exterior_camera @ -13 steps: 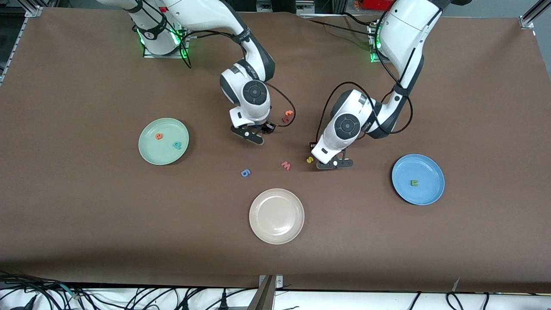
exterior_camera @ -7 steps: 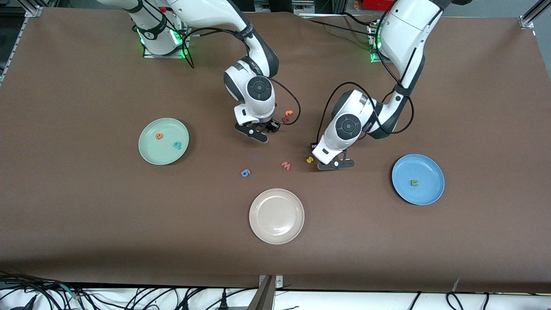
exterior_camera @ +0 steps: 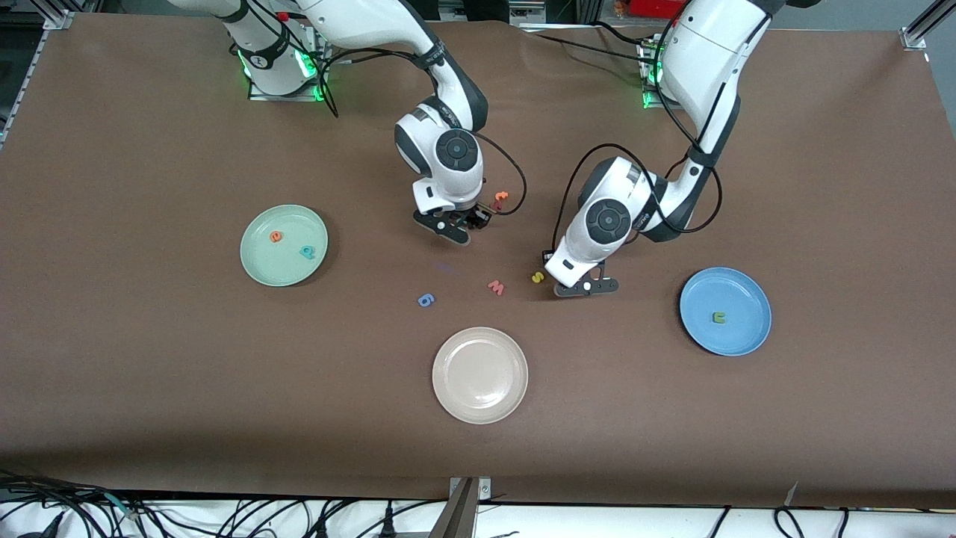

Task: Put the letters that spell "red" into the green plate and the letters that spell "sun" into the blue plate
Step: 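Grasp the yellow u and the teal letter with both grippers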

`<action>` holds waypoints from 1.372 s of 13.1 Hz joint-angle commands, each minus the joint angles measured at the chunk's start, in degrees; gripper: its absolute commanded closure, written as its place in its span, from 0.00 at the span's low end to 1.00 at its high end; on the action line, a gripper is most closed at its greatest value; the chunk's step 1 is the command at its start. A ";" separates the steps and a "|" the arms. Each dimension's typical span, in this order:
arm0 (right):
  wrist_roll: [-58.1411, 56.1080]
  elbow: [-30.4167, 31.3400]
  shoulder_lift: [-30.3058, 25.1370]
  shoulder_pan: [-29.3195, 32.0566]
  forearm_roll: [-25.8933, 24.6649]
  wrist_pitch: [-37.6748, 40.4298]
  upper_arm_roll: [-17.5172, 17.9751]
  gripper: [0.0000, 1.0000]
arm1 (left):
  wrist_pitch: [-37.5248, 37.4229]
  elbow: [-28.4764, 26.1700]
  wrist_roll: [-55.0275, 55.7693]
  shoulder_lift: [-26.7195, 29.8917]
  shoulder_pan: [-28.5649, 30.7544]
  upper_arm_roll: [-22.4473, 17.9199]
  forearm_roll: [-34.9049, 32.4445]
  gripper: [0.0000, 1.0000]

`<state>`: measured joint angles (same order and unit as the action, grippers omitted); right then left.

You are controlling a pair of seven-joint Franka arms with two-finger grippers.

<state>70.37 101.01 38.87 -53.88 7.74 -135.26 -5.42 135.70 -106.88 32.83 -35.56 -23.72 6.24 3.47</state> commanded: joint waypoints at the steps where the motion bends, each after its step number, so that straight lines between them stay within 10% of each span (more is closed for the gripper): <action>1: 1.00 -0.91 0.94 -0.88 0.70 -0.44 -0.30 0.50 | -0.60 -0.87 -1.72 3.38 2.71 -0.09 -1.53 0.85; 18: 0.12 -1.08 1.03 -1.05 -0.44 -0.62 -1.00 0.57 | -5.36 -0.61 -38.90 6.82 24.95 -0.88 -9.00 0.82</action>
<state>70.47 100.92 38.88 -54.47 7.71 -135.68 -5.58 130.91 -106.75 -5.26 -29.61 1.25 5.04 -4.20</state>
